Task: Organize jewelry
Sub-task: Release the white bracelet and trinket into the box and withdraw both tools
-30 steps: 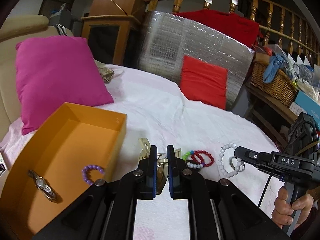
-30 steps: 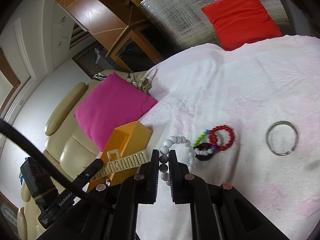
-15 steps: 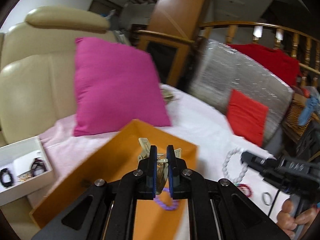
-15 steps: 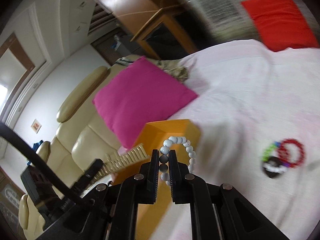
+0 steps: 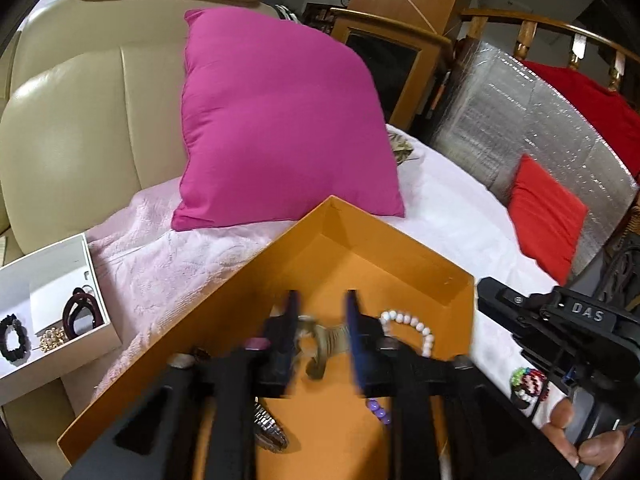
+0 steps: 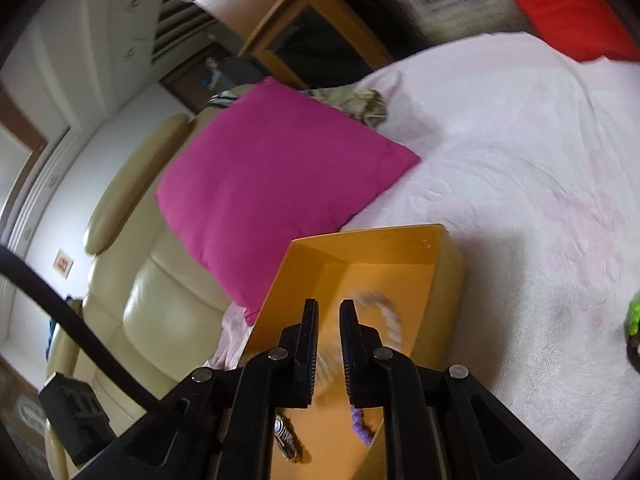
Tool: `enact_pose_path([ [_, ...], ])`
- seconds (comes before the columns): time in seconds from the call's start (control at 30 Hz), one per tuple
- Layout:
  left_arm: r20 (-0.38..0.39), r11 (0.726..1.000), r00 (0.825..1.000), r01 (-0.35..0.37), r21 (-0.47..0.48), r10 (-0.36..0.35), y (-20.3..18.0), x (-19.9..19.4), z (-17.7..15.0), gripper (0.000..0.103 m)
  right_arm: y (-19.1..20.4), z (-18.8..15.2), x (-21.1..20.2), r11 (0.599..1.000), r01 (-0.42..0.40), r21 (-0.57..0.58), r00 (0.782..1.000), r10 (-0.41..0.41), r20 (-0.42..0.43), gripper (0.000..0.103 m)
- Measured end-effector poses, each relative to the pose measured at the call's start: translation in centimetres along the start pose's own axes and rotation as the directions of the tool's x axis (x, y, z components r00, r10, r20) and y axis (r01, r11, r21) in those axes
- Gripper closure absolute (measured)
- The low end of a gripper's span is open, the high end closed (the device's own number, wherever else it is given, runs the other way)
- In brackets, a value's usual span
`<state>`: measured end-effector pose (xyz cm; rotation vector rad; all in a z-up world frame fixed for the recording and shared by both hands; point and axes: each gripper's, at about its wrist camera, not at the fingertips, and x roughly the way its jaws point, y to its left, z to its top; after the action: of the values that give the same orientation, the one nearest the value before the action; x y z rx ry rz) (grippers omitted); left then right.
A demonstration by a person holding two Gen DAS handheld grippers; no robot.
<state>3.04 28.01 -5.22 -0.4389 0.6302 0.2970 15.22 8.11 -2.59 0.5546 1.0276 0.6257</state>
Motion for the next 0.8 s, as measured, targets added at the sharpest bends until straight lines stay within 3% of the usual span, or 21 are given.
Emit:
enact_pose_path([
  [0.03, 0.003, 1.0, 1.0, -0.005, 0.002, 0.005, -0.1, 0.0, -0.1, 0.051, -0.2, 0.1, -0.1, 1.0, 0.009, 0.008, 1.0, -0.009, 0.0, 0.086],
  [0.13, 0.028, 1.0, 1.0, -0.014, 0.027, 0.014, -0.7, -0.4, -0.1, 0.04, -0.7, 0.2, -1.3, 1.0, 0.01, 0.002, 1.0, -0.01, -0.001, 0.08],
  [0.2, 0.038, 0.999, 0.999, -0.022, 0.045, 0.02, -1.4, -0.8, -0.1, 0.034, -1.2, 0.2, -2.5, 1.0, 0.018, 0.004, 1.0, -0.018, 0.0, 0.061],
  [0.23, 0.049, 0.998, 0.999, -0.02, 0.064, 0.017, -2.0, -1.0, -0.3, 0.034, -1.7, 0.1, -3.5, 1.0, 0.029, 0.007, 1.0, -0.029, 0.01, 0.045],
  [0.27, 0.061, 0.996, 0.998, -0.022, 0.083, 0.017, -2.5, -1.2, -0.3, 0.034, -2.1, 0.1, -4.4, 0.999, 0.038, 0.006, 0.999, -0.038, 0.024, 0.041],
  [0.47, 0.129, 0.97, 0.991, -0.013, 0.242, -0.019, -7.4, -3.2, -1.7, 0.023, -5.4, -0.5, -11.9, 0.984, 0.176, -0.013, 0.983, -0.175, 0.057, 0.033],
  [0.57, 0.149, 0.942, 0.987, -0.001, 0.335, -0.052, -10.3, -4.2, -2.9, 0.019, -7.5, -1.2, -16.2, 0.955, 0.295, -0.027, 0.952, -0.291, 0.098, 0.028],
  [0.67, 0.144, 0.922, 0.987, 0.012, 0.388, -0.073, -12.4, -4.6, -3.9, 0.017, -9.8, -2.2, -20.7, 0.902, 0.431, -0.027, 0.892, -0.421, 0.163, 0.024],
  [0.8, 0.119, 0.895, 0.986, 0.05, 0.443, -0.114, -15.5, -4.8, -5.6, 0.014, -13.2, -4.1, -26.0, 0.849, 0.526, 0.041, 0.818, -0.519, 0.25, 0.017],
])
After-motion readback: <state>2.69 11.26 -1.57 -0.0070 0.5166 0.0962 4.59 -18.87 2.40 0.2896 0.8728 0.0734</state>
